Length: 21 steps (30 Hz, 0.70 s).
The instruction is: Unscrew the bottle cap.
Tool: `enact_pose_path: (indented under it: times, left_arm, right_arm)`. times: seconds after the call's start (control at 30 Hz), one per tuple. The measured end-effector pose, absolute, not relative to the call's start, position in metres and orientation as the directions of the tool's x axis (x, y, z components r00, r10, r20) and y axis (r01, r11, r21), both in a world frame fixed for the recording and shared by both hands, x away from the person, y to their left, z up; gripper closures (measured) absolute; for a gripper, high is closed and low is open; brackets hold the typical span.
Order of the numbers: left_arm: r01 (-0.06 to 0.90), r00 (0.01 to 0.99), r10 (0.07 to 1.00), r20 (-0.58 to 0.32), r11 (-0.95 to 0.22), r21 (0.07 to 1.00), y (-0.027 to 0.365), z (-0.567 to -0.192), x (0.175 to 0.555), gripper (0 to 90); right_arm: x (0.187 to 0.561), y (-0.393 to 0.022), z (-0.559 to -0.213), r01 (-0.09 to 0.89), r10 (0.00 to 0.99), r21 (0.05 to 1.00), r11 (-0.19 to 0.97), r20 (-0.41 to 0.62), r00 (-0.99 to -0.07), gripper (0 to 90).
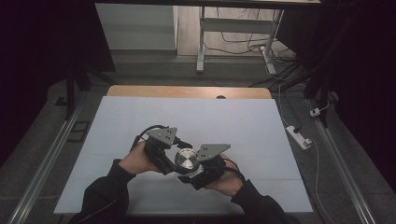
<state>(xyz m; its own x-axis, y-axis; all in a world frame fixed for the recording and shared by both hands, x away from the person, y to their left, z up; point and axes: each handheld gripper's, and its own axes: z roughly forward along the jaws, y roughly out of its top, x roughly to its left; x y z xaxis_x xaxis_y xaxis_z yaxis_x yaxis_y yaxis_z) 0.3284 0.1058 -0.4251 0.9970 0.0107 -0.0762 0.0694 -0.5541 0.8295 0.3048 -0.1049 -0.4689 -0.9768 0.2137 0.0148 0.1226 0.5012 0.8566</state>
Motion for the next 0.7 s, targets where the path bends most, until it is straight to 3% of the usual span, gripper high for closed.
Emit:
enact_pose_path:
  times: [0.3,0.53,0.63,0.7]
  left_arm:
    - [0.213,0.964,0.249,-0.094,-0.511,0.833,0.092,-0.424,0.327,20.6]
    - [0.312,0.879,0.470,-0.076,-0.448,0.838,0.073,-0.425,0.315,20.5]
    - [0.319,0.872,0.482,-0.080,-0.436,0.842,0.070,-0.425,0.316,20.1]
    - [0.325,0.881,0.459,-0.112,-0.417,0.849,0.075,-0.423,0.321,13.7]
  right_arm:
    - [0.314,-0.110,-0.468,0.207,0.368,0.852,0.481,0.018,-0.930,14.5]
    - [0.318,-0.114,-0.469,0.269,0.490,0.856,0.442,0.021,-0.871,14.5]
    - [0.319,-0.115,-0.470,0.286,0.515,0.856,0.430,0.028,-0.857,14.5]
    - [0.320,-0.117,-0.469,0.288,0.516,0.859,0.423,0.033,-0.856,14.5]
